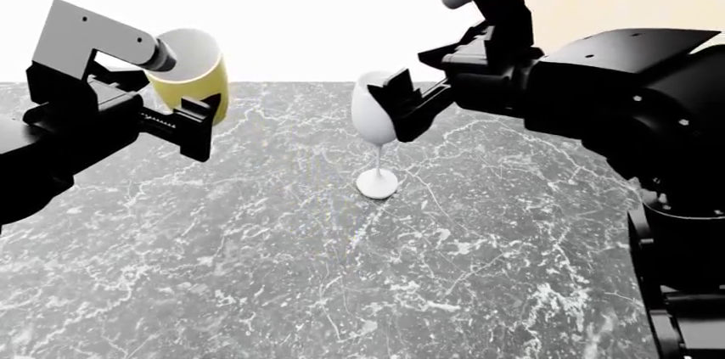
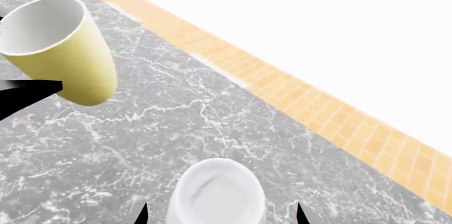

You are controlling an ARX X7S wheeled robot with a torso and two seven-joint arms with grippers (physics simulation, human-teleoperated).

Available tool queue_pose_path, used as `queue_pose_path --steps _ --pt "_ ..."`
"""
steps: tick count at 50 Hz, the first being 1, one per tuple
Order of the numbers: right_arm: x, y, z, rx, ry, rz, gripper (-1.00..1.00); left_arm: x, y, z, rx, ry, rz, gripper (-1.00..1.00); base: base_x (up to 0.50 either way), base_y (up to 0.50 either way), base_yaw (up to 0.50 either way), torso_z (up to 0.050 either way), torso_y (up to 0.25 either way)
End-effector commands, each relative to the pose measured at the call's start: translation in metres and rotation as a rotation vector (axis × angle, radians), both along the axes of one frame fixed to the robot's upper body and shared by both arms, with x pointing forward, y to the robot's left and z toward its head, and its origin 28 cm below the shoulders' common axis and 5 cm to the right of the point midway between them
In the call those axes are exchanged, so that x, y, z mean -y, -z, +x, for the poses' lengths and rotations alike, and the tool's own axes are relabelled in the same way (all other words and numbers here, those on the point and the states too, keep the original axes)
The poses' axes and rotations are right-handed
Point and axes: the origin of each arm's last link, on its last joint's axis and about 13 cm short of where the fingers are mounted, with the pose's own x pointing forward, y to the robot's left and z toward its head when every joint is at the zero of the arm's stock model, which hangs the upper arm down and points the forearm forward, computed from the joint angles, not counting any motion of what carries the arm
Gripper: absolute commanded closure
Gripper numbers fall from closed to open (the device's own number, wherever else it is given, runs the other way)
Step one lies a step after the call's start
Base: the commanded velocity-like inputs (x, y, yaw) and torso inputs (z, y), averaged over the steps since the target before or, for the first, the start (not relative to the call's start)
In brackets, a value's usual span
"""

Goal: Pick the cup and wine glass and place them in the sink. Then turn on the water.

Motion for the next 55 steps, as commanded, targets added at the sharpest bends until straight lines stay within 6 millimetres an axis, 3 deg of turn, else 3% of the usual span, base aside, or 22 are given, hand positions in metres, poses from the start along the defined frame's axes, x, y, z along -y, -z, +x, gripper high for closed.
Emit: queue_pose_path --steps 1,17,55 --pt "-0.003 0.005 0.009 -0.02 0.004 0.0 -1.0 0.0 -0.002 0.0 0.01 -0.008 -0.009 1.0 0.0 0.0 0.0 0.0 0.0" --pt "-0.009 0.013 0.021 -0.047 -0.002 0.007 -1.0 -0.001 -0.002 0.001 0.011 -0.01 -0.009 1.0 0.0 0.0 0.0 0.0 0.001" --pt "-0.016 0.034 0.025 -0.11 -0.024 -0.007 -1.0 -0.004 0.001 0.0 0.011 -0.019 -0.012 1.0 0.0 0.0 0.0 0.0 0.0"
